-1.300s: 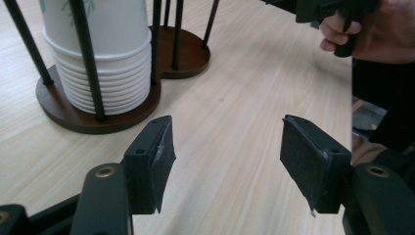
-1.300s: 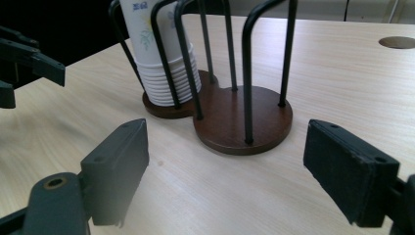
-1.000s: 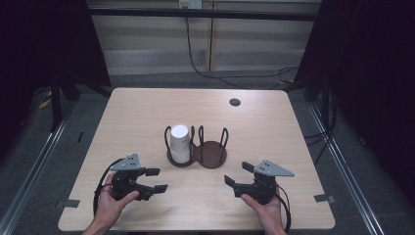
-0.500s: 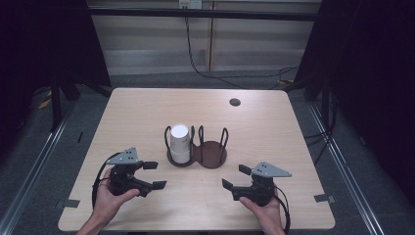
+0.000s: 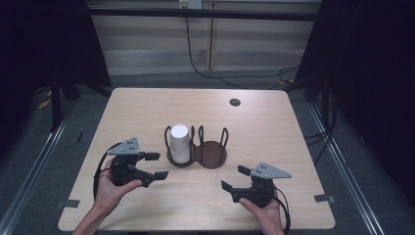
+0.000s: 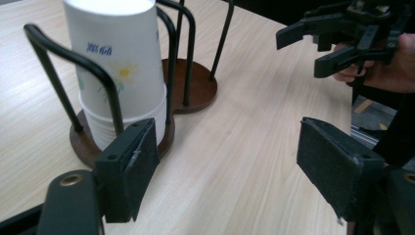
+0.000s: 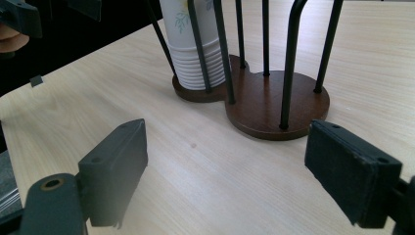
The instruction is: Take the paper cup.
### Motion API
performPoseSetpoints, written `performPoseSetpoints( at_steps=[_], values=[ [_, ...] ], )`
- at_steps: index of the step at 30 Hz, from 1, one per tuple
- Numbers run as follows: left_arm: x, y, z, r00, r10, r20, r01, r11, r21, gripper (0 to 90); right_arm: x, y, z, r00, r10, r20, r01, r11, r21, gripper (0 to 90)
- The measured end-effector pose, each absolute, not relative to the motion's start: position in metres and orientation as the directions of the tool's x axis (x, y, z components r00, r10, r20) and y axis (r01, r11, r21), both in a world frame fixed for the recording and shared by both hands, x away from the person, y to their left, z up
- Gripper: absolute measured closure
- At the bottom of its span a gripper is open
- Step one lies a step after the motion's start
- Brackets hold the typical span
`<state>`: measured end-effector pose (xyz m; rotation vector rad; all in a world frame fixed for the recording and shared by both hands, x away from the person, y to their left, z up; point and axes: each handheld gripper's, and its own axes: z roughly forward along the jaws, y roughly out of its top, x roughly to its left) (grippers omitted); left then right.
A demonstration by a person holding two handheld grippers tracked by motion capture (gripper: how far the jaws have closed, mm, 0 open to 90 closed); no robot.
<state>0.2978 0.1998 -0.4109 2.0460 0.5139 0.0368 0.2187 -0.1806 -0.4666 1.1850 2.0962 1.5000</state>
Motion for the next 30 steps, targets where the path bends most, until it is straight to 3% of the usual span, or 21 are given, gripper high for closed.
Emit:
performPoseSetpoints(
  at_steps=[30],
  values=[
    [0.343,0.193,-0.365,0.897,0.422,-0.132,0.325,-0.424,0.845,24.1,0.219,-0.177,-0.469,-0.642,0.732,0.229,0.466,0.135,0.875,16.8]
  ],
)
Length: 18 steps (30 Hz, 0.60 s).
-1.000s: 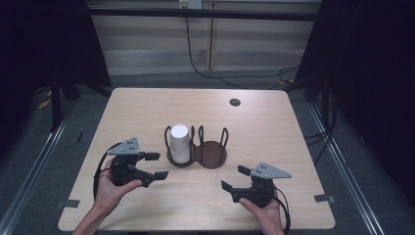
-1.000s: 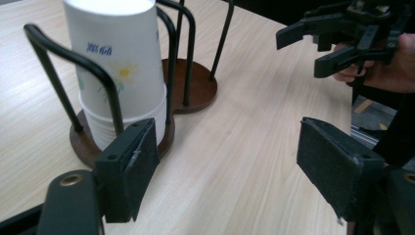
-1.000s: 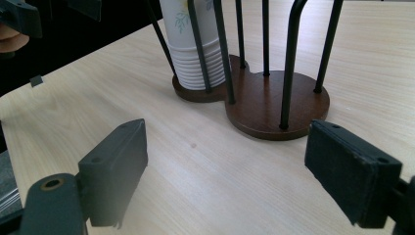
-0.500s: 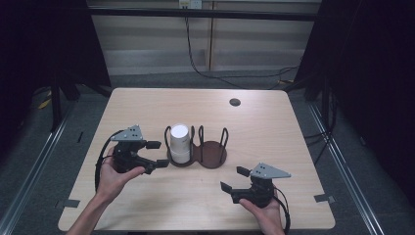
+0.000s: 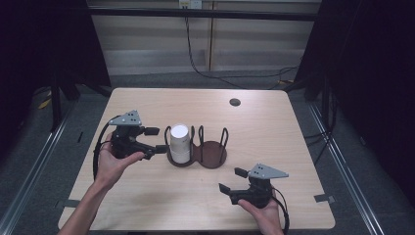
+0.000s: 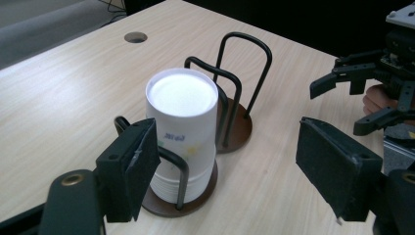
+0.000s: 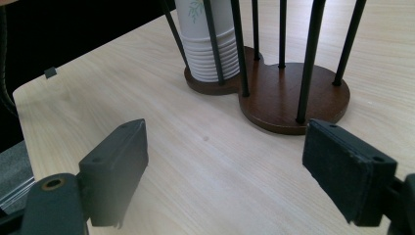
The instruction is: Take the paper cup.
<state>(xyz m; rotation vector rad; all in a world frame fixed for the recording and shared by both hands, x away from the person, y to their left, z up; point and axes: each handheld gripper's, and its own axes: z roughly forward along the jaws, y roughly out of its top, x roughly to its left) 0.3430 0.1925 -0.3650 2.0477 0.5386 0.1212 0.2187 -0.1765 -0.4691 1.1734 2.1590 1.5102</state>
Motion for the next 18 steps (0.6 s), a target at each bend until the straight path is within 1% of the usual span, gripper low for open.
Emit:
performPoseSetpoints(
  at_steps=[2,4,6,9,18],
  values=[
    [0.345,0.191,-0.362,0.9,0.42,-0.119,0.314,-0.433,0.845,24.1,0.219,-0.176,-0.47,-0.643,0.729,0.236,0.469,0.131,0.874,16.8],
    [0.35,0.19,-0.357,0.894,0.425,-0.145,0.334,-0.416,0.846,24.1,0.219,-0.176,-0.47,-0.642,0.729,0.238,0.47,0.129,0.873,16.7],
    [0.351,0.189,-0.356,0.894,0.425,-0.144,0.334,-0.416,0.846,24.1,0.219,-0.176,-0.47,-0.643,0.727,0.239,0.469,0.128,0.874,16.7],
    [0.357,0.184,-0.353,0.896,0.425,-0.129,0.332,-0.446,0.831,24.1,0.219,-0.176,-0.47,-0.643,0.727,0.241,0.473,0.13,0.871,16.6],
    [0.37,0.178,-0.351,0.894,0.433,-0.117,0.342,-0.489,0.802,24.1,0.218,-0.175,-0.47,-0.648,0.72,0.248,0.478,0.131,0.869,16.6]
  ],
)
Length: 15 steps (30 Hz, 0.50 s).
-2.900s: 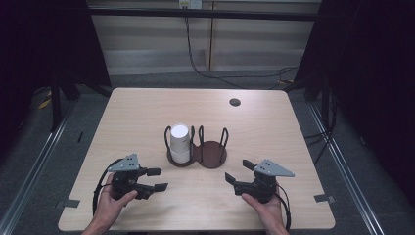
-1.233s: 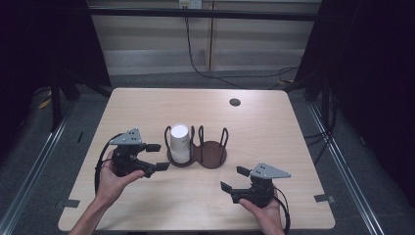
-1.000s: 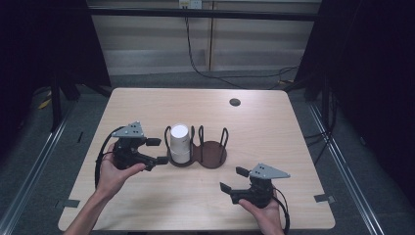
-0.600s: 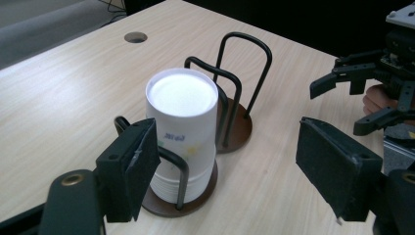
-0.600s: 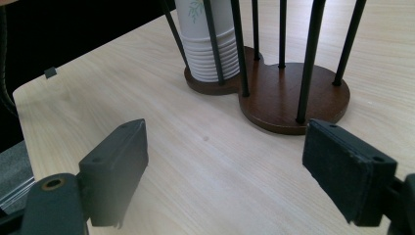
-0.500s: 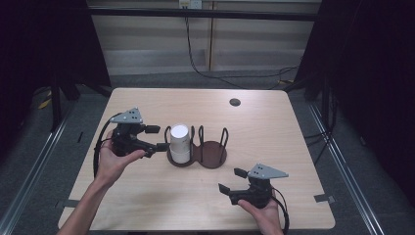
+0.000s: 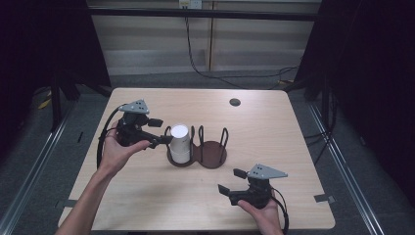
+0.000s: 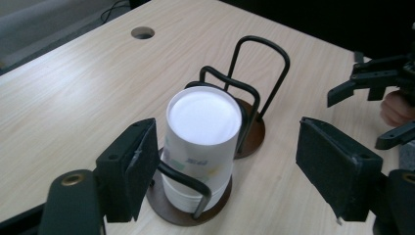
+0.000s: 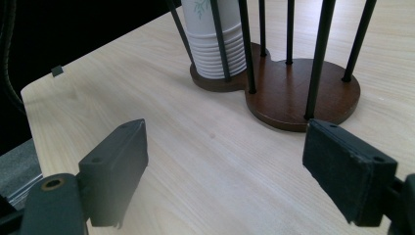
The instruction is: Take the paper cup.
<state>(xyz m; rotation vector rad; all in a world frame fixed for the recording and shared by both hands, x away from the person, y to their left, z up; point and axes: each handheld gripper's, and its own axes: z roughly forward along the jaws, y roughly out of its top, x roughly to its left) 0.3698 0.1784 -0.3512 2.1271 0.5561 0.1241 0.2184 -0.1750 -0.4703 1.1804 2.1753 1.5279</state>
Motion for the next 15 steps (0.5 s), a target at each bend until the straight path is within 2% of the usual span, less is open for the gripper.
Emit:
performPoseSetpoints(
  at_steps=[15],
  values=[
    [0.39,0.153,-0.344,0.903,0.423,-0.079,0.35,-0.616,0.706,24.2,0.219,-0.173,-0.472,-0.66,0.708,0.253,0.483,0.141,0.864,16.5]
  ],
)
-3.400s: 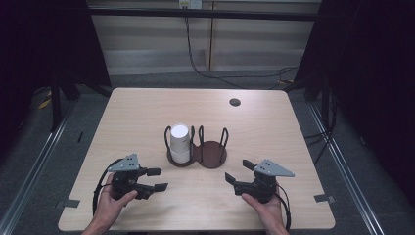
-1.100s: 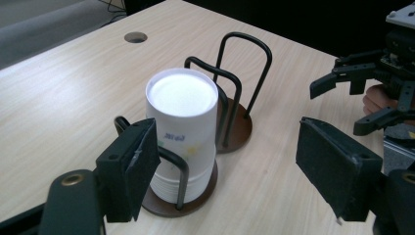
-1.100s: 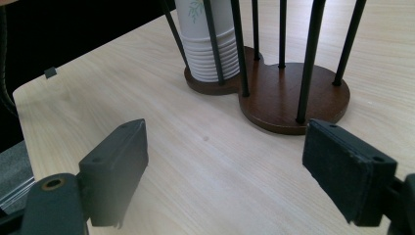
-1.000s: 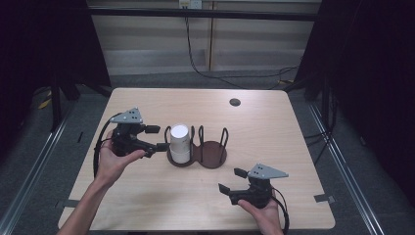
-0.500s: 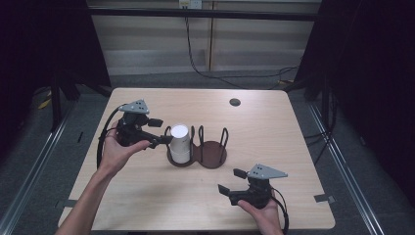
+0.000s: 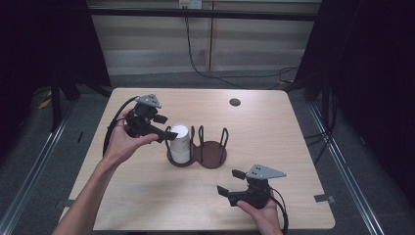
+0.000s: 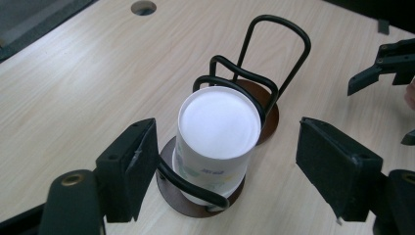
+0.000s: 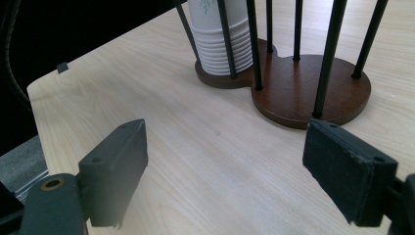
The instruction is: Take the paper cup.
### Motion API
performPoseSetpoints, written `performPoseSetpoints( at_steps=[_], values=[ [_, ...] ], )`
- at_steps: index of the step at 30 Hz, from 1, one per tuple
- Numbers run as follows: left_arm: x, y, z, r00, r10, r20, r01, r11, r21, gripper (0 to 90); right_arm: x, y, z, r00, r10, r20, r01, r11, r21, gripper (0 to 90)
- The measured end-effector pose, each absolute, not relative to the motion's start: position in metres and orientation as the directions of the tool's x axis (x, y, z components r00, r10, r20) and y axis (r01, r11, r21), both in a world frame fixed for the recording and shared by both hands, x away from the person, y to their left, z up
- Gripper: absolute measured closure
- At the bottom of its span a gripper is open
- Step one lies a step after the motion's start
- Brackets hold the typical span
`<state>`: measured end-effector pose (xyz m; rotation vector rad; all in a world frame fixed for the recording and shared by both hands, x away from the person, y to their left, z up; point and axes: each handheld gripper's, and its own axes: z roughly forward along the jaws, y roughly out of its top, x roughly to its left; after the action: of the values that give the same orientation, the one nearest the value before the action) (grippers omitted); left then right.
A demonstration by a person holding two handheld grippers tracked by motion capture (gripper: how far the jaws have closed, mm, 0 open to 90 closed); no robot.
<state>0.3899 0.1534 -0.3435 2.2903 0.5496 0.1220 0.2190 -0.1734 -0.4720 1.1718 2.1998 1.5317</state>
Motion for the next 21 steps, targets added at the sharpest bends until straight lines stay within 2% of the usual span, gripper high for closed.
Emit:
performPoseSetpoints(
  at_steps=[3,6,8,21],
  values=[
    [0.395,0.15,-0.341,0.907,0.414,-0.075,0.349,-0.64,0.685,23.7,0.219,-0.174,-0.472,-0.661,0.707,0.254,0.483,0.141,0.864,16.5],
    [0.398,0.145,-0.338,0.915,0.395,-0.084,0.345,-0.657,0.671,16.8,0.219,-0.174,-0.472,-0.661,0.705,0.257,0.485,0.141,0.863,16.5],
    [0.399,0.142,-0.337,0.915,0.398,-0.064,0.339,-0.675,0.656,21.2,0.219,-0.174,-0.472,-0.661,0.705,0.258,0.486,0.141,0.862,16.5],
    [0.409,0.114,-0.345,0.928,0.371,-0.005,0.324,-0.803,0.499,24.6,0.219,-0.174,-0.473,-0.667,0.697,0.262,0.488,0.144,0.861,16.2]
  ],
)
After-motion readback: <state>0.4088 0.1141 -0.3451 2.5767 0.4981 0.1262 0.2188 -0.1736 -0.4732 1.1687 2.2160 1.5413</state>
